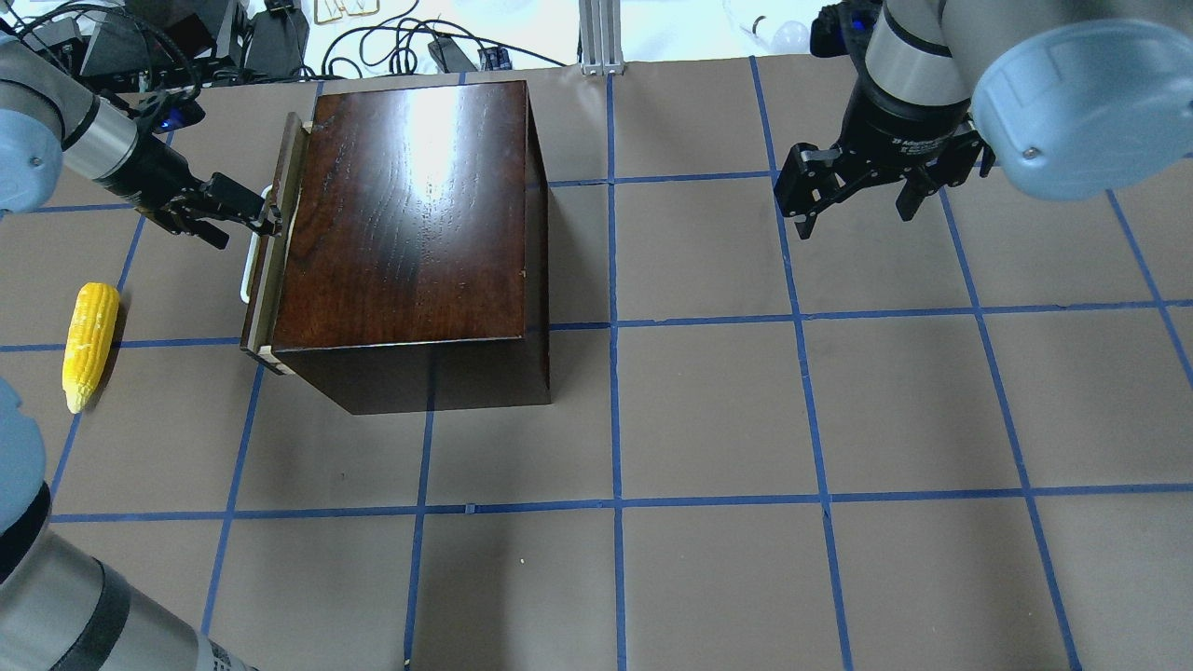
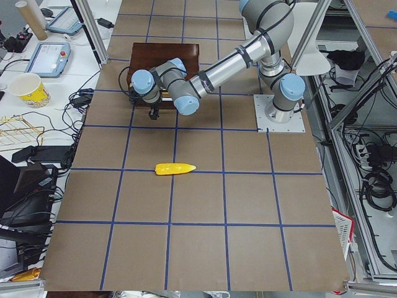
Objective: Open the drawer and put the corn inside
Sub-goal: 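Pull the drawer outward from the cabinet with the left gripper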
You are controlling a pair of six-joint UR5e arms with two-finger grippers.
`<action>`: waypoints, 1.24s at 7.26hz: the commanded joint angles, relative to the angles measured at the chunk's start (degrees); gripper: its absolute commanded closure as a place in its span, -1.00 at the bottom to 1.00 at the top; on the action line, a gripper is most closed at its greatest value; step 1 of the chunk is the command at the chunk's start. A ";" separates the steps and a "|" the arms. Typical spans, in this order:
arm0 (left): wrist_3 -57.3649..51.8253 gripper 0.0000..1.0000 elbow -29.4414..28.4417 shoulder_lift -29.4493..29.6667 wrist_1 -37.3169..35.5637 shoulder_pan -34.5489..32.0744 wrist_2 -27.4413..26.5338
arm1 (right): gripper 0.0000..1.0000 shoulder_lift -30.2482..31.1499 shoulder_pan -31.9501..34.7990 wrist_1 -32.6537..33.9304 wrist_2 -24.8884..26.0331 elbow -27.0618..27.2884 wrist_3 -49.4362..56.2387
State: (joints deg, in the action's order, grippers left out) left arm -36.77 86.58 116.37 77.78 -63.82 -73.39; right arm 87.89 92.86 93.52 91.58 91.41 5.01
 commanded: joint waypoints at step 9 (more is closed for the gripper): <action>-2.17 -1.00 0.08 0.09 -0.26 3.88 0.09 | -1.00 0.00 0.04 0.00 0.00 -0.01 0.00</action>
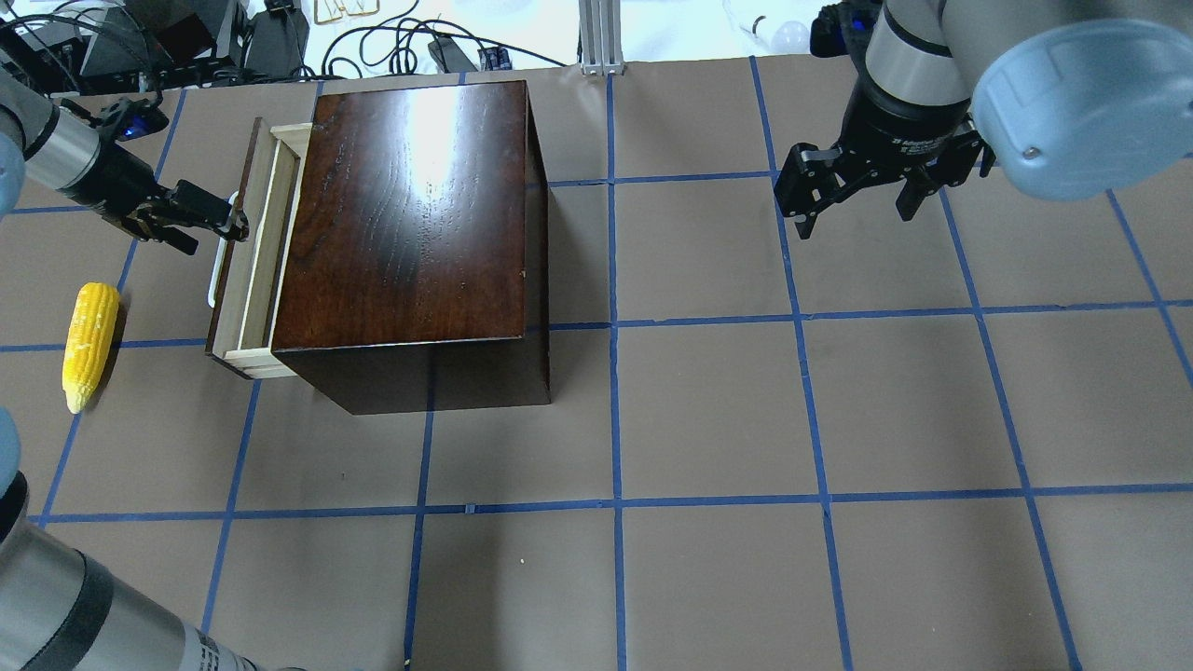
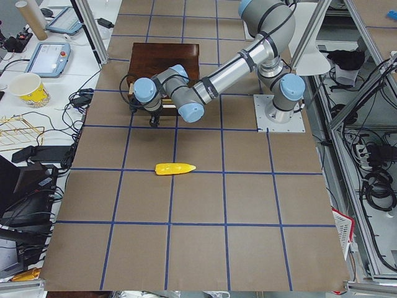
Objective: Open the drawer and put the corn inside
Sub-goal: 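Pull the drawer outward from the cabinet with the left gripper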
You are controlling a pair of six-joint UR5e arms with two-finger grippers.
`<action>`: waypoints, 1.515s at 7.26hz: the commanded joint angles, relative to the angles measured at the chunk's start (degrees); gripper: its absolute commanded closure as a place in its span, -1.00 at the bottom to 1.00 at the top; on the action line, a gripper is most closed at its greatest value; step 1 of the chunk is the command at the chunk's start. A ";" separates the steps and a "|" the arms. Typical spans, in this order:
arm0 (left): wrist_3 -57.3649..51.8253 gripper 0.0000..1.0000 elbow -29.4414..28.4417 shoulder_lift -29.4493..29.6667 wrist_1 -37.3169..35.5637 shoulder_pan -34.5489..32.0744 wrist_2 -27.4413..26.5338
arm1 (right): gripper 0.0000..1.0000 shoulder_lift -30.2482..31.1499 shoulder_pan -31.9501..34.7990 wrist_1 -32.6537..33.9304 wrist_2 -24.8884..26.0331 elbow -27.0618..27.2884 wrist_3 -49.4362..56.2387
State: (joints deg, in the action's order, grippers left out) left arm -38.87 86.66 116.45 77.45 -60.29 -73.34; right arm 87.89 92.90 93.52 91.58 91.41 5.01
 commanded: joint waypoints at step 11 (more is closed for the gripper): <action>-4.63 -1.00 -3.25 1.85 1.04 2.81 -0.57 | -1.00 0.09 0.00 0.00 0.00 0.00 0.00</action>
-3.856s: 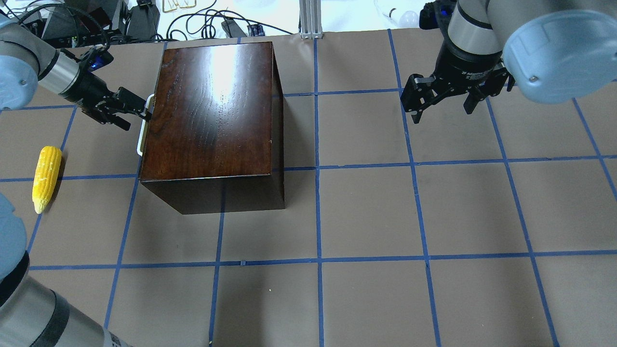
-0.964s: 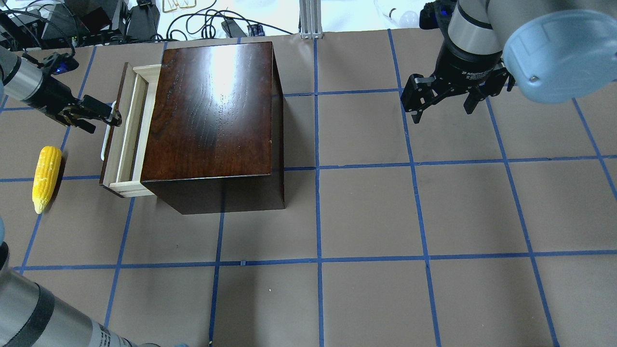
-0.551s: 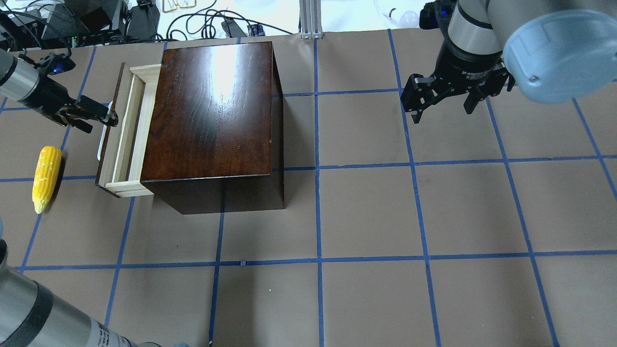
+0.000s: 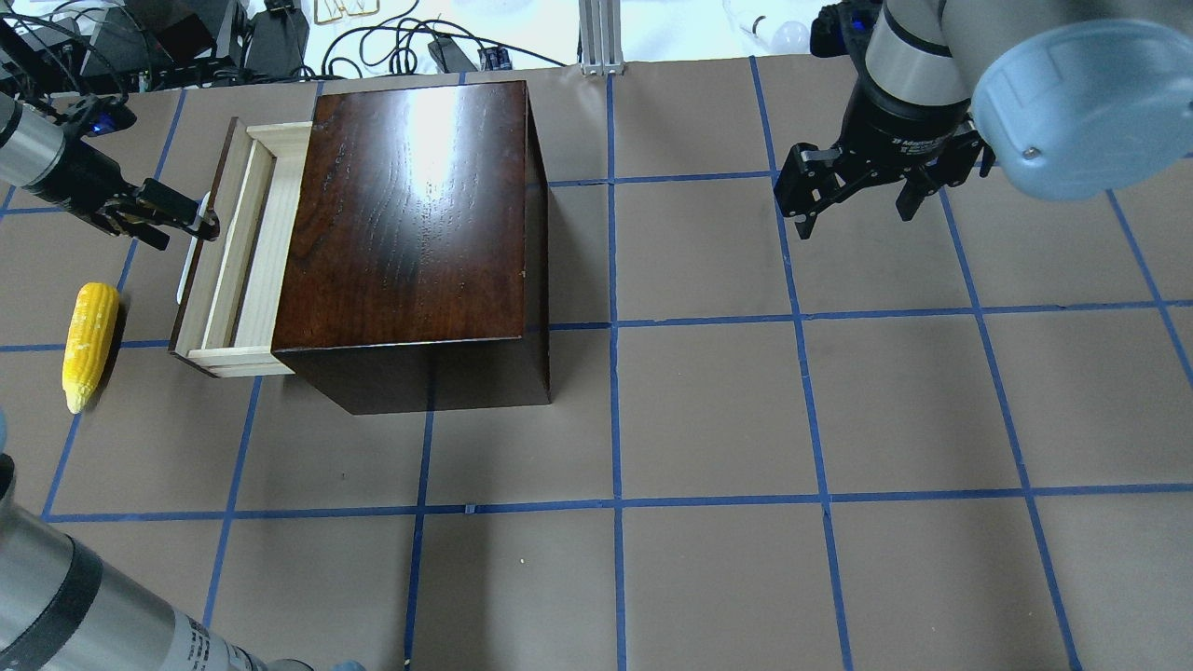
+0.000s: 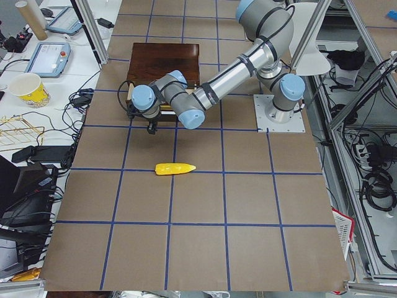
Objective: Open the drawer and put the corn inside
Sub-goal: 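Pull the drawer outward from the cabinet with the left gripper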
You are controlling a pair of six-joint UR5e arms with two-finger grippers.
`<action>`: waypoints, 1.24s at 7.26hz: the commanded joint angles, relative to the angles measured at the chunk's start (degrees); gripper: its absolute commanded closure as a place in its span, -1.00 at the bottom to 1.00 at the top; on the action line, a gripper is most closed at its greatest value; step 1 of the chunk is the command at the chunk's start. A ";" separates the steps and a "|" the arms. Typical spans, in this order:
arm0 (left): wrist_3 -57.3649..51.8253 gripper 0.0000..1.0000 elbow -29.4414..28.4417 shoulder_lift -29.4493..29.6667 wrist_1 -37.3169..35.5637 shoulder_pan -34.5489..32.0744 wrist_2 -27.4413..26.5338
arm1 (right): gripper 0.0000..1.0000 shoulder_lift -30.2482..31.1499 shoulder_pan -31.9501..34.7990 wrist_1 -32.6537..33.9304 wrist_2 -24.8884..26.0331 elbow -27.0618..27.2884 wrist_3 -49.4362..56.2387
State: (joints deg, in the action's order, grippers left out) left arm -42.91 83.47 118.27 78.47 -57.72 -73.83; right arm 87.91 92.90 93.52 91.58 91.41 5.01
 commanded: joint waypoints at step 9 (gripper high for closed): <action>-1.92 -1.00 -2.52 -1.27 5.35 1.47 -0.17 | -1.00 -0.01 0.00 0.00 0.00 0.00 0.00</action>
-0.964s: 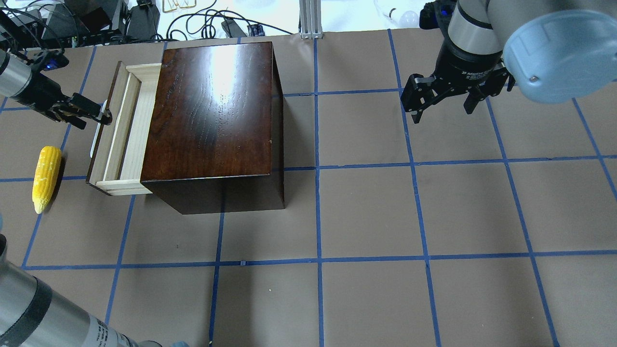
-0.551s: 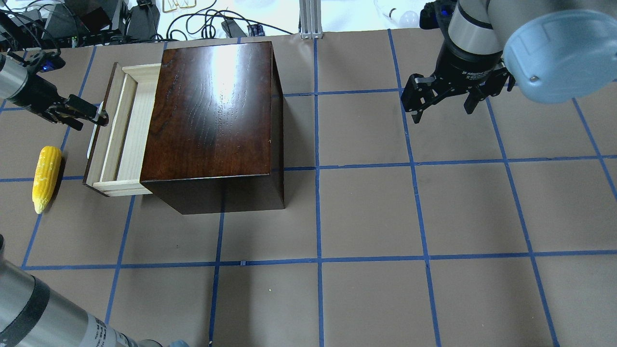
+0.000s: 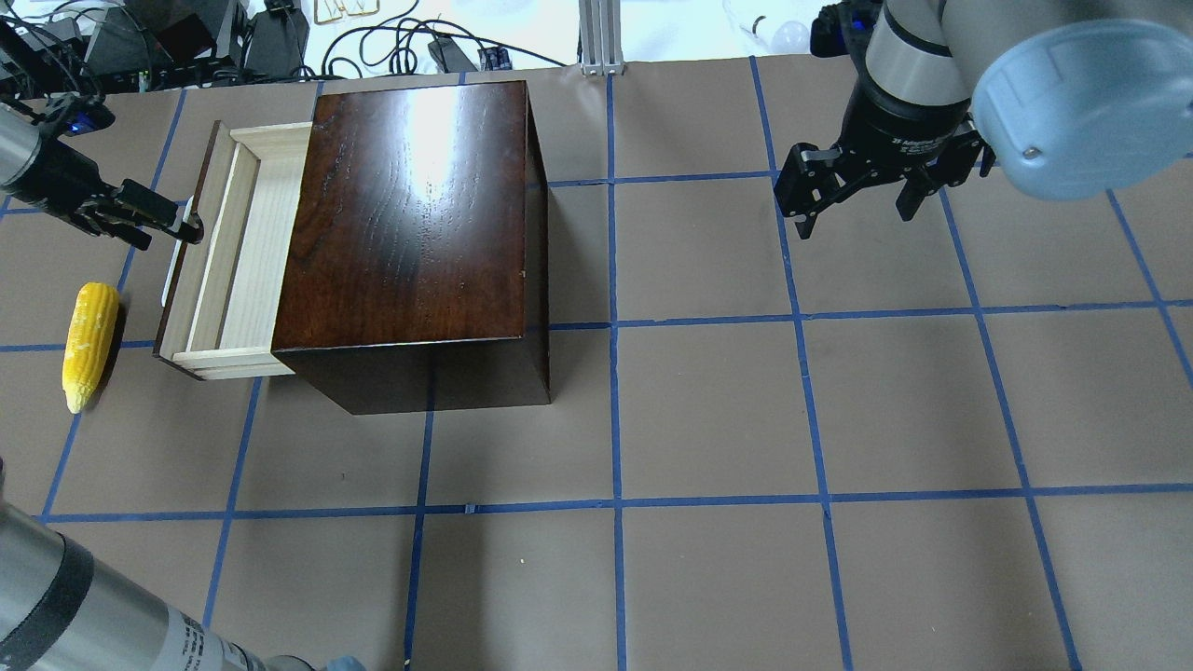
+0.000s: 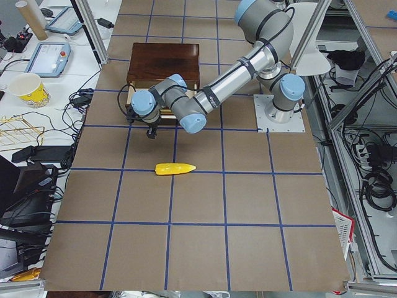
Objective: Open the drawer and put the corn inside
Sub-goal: 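Pull the drawer outward from the cabinet with the left gripper, then release the handle and move the left gripper over the yellow corn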
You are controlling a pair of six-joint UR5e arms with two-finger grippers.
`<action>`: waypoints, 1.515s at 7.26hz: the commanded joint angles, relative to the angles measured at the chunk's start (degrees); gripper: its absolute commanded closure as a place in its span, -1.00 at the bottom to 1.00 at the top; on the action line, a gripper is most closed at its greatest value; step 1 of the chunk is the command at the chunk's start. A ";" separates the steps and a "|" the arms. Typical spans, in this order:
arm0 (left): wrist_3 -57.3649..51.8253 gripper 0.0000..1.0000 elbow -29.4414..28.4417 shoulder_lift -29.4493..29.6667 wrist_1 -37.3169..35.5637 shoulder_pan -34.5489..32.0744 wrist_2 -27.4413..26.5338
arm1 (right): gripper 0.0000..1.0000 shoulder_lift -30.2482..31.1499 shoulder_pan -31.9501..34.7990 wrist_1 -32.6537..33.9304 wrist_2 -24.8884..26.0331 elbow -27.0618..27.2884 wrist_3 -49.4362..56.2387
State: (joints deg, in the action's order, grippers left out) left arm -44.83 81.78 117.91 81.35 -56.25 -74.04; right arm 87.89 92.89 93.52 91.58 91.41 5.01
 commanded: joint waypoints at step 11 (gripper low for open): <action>8.36 -1.00 0.04 7.41 -11.53 6.06 -20.44 | -1.00 0.00 -0.17 0.00 0.00 0.00 0.00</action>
State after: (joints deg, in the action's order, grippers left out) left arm -36.32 80.90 123.77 73.86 -50.49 -94.23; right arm 87.89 92.86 93.52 91.58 91.41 5.01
